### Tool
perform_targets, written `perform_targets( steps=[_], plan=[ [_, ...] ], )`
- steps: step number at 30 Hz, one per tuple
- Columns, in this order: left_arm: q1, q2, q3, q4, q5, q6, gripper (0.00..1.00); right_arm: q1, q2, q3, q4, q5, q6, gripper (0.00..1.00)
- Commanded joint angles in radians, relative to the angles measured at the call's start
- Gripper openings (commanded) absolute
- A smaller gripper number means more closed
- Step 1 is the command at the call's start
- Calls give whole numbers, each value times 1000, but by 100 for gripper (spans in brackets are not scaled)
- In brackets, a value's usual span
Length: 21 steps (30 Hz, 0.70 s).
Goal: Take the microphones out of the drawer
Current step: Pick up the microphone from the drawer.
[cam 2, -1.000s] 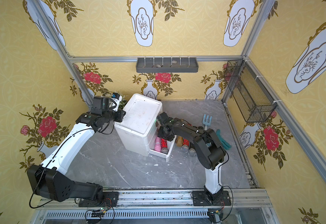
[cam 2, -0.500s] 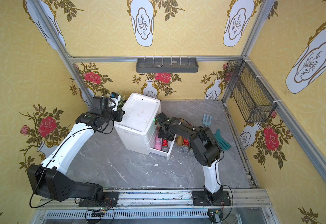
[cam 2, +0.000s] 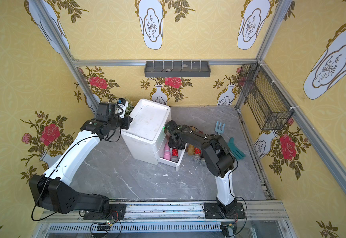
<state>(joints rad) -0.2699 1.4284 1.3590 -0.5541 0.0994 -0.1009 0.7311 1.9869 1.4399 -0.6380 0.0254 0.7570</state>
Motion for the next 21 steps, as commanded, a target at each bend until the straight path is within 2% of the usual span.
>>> perform_targets(
  steps=[1, 8, 16, 21],
  plan=[
    [-2, 23, -19, -133, 14, -18, 17, 12, -13, -15, 28, 33, 33, 36],
    [-3, 21, -20, -133, 13, -20, 17, 5, -87, -100, 107, 31, 70, 30],
    [-8, 19, -18, -134, 13, -19, 17, -58, -187, -243, 266, -63, 166, 26],
    [-8, 18, -19, -134, 11, -19, 17, -65, -216, -253, 293, -67, 219, 25]
  ],
)
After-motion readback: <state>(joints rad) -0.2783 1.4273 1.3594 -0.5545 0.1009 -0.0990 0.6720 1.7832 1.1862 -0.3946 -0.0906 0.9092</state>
